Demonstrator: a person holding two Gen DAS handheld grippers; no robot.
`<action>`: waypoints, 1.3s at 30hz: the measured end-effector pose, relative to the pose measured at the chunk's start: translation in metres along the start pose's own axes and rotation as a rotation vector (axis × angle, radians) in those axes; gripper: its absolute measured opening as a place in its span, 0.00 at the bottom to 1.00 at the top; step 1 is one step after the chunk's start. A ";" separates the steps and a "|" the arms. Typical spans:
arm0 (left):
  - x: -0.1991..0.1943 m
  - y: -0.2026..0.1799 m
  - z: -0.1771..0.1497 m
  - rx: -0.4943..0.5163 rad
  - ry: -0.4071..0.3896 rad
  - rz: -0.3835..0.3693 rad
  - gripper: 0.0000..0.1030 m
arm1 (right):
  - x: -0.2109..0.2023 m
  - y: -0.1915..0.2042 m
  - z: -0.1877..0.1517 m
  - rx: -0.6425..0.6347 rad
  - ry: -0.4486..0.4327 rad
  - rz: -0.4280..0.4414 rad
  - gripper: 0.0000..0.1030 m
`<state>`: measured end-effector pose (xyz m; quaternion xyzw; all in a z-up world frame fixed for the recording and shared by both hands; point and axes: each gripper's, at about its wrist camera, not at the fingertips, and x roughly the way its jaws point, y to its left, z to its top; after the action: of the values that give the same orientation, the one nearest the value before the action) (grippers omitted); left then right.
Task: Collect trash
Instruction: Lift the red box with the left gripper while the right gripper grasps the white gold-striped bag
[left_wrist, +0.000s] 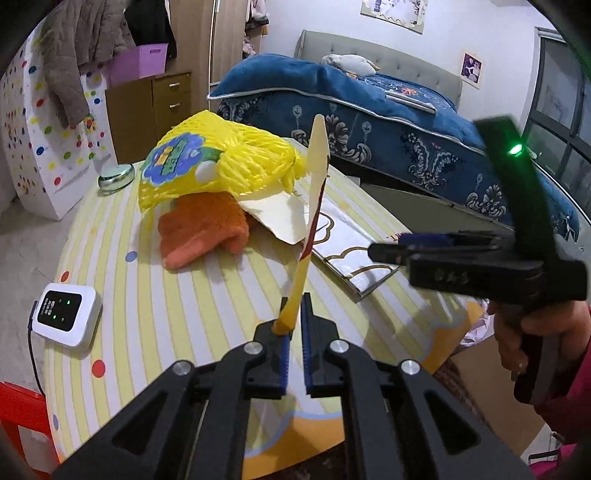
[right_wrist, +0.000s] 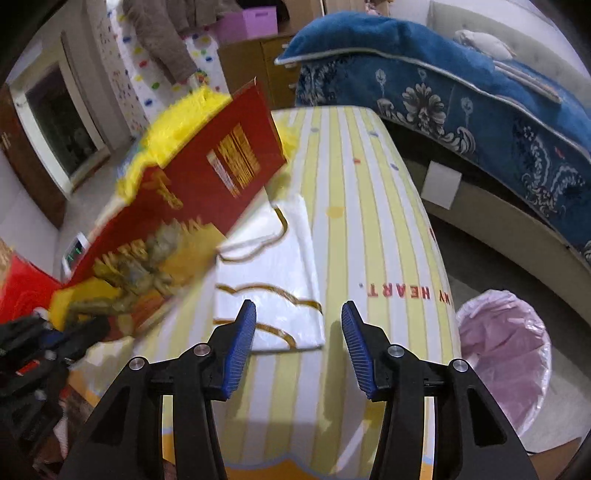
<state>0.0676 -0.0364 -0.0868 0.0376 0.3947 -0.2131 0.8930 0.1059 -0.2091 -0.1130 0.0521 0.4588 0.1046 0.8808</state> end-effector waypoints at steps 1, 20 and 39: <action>0.001 0.001 0.000 -0.002 0.001 -0.003 0.04 | -0.003 0.003 0.001 -0.012 -0.014 0.004 0.42; 0.020 -0.032 0.021 0.136 0.029 -0.019 0.03 | -0.032 0.007 0.011 -0.064 -0.081 0.021 0.13; 0.003 -0.014 0.018 -0.017 0.008 -0.055 0.00 | 0.014 0.001 -0.015 -0.108 0.042 -0.091 0.27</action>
<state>0.0758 -0.0540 -0.0752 0.0198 0.4010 -0.2340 0.8855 0.1014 -0.2048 -0.1319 -0.0188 0.4728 0.0900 0.8764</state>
